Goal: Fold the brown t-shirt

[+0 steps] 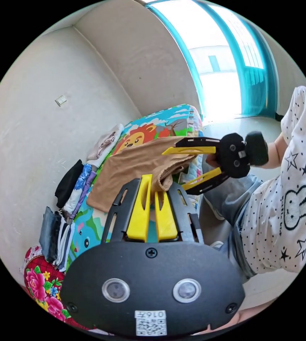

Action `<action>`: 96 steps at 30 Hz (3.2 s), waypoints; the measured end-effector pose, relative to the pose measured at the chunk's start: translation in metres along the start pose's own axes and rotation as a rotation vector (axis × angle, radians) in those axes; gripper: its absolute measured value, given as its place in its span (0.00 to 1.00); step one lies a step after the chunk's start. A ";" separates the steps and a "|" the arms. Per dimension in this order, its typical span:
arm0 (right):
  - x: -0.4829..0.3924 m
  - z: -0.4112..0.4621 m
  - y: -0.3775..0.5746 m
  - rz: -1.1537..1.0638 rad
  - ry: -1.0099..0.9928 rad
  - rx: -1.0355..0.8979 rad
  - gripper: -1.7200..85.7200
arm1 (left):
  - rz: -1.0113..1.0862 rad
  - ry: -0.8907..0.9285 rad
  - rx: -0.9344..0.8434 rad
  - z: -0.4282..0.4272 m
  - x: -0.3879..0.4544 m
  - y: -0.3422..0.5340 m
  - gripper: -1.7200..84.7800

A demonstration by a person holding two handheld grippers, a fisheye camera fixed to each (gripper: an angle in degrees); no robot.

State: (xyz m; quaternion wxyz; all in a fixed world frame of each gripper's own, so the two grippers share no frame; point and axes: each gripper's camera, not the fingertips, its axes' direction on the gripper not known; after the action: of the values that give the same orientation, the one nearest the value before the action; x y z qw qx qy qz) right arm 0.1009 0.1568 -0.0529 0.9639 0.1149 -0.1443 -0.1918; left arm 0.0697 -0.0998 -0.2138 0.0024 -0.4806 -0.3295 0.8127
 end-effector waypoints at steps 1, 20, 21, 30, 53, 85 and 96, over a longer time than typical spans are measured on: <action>-0.009 0.009 -0.008 -0.037 0.063 -0.021 0.23 | -0.006 0.000 0.000 0.000 -0.005 -0.001 0.01; 0.008 0.105 -0.042 -0.459 0.348 -0.201 0.05 | 0.010 0.047 0.032 0.053 -0.021 0.082 0.01; 0.010 0.107 -0.045 -0.481 0.338 -0.200 0.05 | 0.022 0.057 0.020 0.059 -0.022 0.086 0.01; 0.041 0.140 -0.116 -0.866 0.138 -0.260 0.02 | 0.063 0.197 -0.077 0.086 -0.043 0.100 0.01; 0.285 0.399 -0.436 -0.983 -1.146 -0.791 0.02 | -0.329 0.595 -0.105 0.153 -0.325 0.113 0.01; 0.552 0.476 -0.313 -0.019 -0.637 -0.361 0.13 | -0.837 0.639 0.024 0.312 -0.385 0.347 0.01; 0.527 0.317 -0.102 0.105 -0.680 -0.408 0.18 | -0.815 0.571 -0.103 0.316 -0.280 0.348 0.08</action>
State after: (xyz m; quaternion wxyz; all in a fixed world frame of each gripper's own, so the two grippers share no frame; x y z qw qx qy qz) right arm 0.4310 -0.2001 0.3373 0.8728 -0.1563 -0.4197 -0.1942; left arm 0.0824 -0.6306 -0.0816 0.3863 -0.5156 -0.5163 0.5642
